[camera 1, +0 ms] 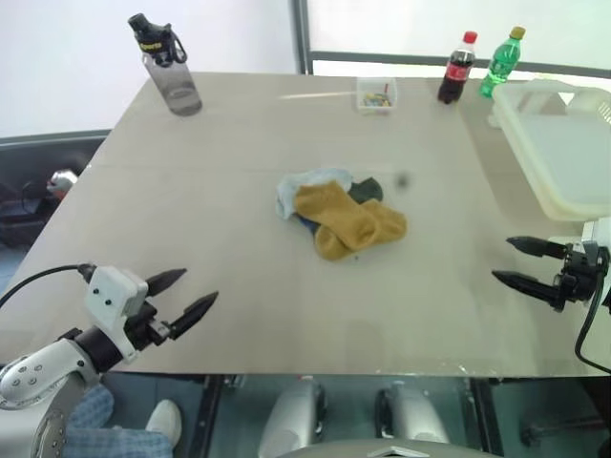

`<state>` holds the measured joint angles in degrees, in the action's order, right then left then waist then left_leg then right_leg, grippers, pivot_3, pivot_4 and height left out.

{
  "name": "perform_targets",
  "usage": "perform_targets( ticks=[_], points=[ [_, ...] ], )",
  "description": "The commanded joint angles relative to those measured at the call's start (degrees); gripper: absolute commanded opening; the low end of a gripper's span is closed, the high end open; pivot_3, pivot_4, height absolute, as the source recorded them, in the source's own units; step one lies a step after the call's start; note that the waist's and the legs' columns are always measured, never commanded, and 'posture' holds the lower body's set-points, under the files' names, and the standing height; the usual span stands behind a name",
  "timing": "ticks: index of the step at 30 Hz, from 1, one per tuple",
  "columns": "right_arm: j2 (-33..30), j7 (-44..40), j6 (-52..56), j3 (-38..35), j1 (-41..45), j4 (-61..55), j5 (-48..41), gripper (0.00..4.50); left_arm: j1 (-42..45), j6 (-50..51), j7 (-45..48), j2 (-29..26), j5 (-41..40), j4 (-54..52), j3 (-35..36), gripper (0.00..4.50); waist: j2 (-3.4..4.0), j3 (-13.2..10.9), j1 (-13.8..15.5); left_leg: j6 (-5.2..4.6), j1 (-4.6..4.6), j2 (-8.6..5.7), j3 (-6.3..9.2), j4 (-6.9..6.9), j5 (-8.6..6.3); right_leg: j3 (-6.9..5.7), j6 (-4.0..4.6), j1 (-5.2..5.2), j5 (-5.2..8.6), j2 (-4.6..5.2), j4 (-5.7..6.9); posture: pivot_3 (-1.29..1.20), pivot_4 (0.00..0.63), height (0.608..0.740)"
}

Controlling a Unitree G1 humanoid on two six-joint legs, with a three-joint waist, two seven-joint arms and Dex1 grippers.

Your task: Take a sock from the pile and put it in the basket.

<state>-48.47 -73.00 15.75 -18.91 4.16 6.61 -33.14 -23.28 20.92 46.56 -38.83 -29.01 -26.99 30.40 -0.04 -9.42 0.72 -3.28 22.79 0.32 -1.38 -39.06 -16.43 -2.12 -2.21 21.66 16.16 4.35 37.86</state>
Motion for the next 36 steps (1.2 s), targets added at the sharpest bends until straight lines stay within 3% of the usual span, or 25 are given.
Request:
perform_targets(
  ticks=[1, 36],
  points=[
    [-1.1, -0.7, -0.4, -1.7, -0.7, -1.2, -0.4, 4.43, -0.7, -1.0, 2.2, -1.2, -1.2, -1.6, 1.5, 3.76, 0.00, 0.0, 0.0, 0.00, 0.00, 0.00, 0.00, 0.00, 0.00, 0.00, 0.00, 0.00, 0.00, 0.00, 0.00, 0.00, 0.150, 0.740],
    [-0.1, -1.6, -2.3, 0.2, 1.8, 1.3, 1.5, 4.43, 1.3, -2.3, 3.6, -0.4, -0.3, 0.0, -0.7, 3.76, 0.01, 0.0, -0.1, 0.01, 0.01, 0.00, -0.01, 0.01, 0.01, 0.00, 0.00, 0.00, 0.00, 0.00, -0.02, 0.00, 0.150, 0.740]
  ],
)
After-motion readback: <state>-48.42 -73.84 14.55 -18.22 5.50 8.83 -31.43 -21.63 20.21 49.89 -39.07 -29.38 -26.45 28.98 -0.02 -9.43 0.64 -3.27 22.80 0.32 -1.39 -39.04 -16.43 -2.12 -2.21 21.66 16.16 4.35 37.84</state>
